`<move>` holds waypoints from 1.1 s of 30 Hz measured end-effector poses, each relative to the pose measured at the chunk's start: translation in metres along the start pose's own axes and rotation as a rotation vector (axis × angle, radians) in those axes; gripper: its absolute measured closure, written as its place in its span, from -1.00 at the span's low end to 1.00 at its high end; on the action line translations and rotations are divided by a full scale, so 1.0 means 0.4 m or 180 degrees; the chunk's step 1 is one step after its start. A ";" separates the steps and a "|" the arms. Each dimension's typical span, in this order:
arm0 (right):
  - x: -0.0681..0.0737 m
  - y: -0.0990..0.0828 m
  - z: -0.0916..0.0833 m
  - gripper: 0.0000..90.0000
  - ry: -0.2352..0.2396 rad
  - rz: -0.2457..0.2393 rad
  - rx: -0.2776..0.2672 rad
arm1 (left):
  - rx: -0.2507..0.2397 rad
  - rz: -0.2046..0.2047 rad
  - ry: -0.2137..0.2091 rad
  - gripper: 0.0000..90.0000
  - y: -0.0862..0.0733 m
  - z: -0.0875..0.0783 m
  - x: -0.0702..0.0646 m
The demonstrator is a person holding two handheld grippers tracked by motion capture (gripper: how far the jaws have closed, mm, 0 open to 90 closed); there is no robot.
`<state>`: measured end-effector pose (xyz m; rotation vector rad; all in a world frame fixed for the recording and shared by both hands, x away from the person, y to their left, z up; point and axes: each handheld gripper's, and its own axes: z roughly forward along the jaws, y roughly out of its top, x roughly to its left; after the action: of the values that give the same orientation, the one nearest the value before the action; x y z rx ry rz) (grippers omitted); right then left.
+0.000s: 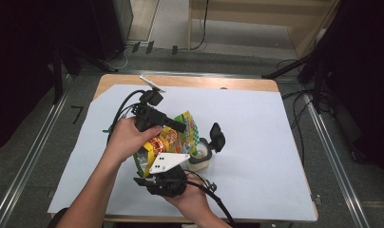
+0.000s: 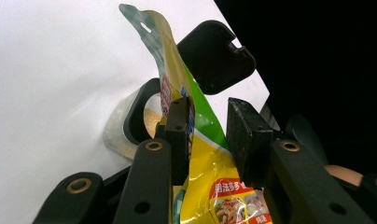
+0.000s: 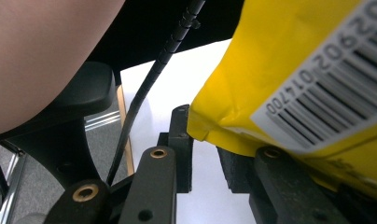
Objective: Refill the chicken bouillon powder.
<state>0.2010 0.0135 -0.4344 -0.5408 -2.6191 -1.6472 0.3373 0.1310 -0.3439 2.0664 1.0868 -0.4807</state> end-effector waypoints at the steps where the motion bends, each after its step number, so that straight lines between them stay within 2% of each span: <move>1: 0.000 0.000 -0.001 0.72 -0.0004 0.0001 -0.0005 | -0.0002 -0.0003 -0.0006 0.57 0.000 0.000 0.000; 14: -0.009 -0.001 -0.004 0.71 -0.0030 0.0042 0.0014 | 0.0072 -0.0023 -0.0010 0.58 0.017 0.017 0.011; 26: -0.037 0.011 -0.014 0.69 -0.0080 0.0143 -0.0008 | 0.0231 0.0043 0.0042 0.59 0.069 0.041 0.003; 33: -0.039 0.005 -0.011 0.70 -0.0115 0.0129 0.0000 | 0.0166 0.0092 0.0050 0.60 0.061 0.043 -0.003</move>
<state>0.2156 0.0060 -0.4336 -0.6255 -2.6147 -1.6412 0.3569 0.1084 -0.3435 2.1317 1.0621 -0.4837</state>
